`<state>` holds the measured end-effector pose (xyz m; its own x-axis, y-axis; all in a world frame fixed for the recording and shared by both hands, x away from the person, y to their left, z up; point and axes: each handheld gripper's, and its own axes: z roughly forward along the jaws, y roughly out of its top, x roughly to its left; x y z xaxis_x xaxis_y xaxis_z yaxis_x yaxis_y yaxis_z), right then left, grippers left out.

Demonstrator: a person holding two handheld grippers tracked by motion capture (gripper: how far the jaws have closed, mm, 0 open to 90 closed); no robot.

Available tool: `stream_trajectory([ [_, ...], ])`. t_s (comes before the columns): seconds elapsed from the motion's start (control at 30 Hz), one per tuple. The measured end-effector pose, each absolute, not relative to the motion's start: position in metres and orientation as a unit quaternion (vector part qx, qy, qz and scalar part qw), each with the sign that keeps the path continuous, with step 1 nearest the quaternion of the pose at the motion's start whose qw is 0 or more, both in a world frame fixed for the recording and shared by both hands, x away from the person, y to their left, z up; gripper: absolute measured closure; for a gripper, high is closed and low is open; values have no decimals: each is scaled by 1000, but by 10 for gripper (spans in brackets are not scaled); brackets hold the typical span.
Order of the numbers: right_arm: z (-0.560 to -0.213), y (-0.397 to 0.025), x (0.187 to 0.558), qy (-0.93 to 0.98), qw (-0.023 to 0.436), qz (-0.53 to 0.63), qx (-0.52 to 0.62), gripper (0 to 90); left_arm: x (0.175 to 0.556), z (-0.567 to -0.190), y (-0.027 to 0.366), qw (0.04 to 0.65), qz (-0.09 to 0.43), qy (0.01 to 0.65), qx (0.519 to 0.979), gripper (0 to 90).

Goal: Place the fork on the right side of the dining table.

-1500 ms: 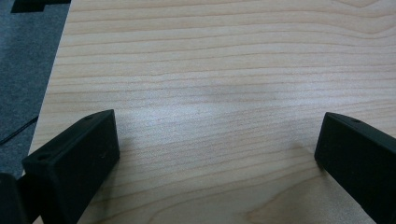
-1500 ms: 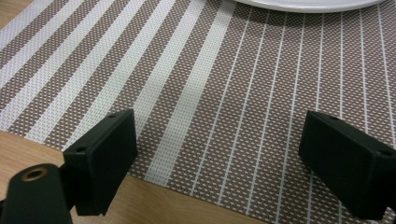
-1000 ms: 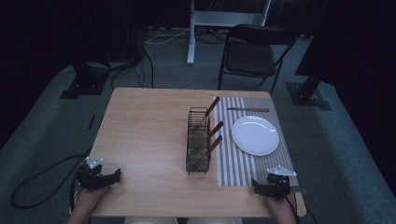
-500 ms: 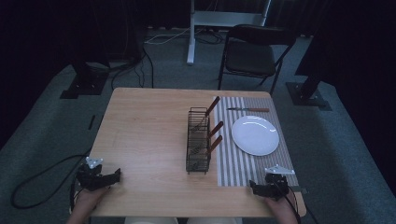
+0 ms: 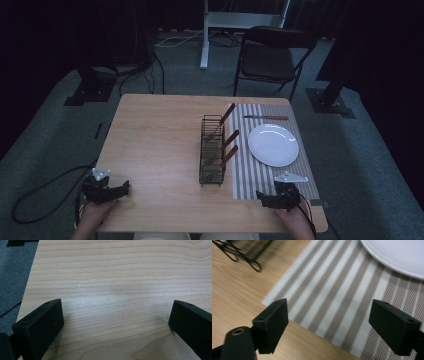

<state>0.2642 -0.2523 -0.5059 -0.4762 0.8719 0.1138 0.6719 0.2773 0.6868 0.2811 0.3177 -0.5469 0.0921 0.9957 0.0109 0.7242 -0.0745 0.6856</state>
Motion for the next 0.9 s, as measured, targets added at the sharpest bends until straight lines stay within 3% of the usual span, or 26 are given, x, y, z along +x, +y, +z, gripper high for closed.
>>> stream_trajectory([
  [0.23, -487, -238, 265, 791, 142, 370, 465, 163, 281, -547, 318, 269, 252, 625, 688, 2],
  [0.9, -439, -202, 284, 789, 151, 423, 419, 271, 281, -547, 318, 269, 252, 624, 689, 2],
])
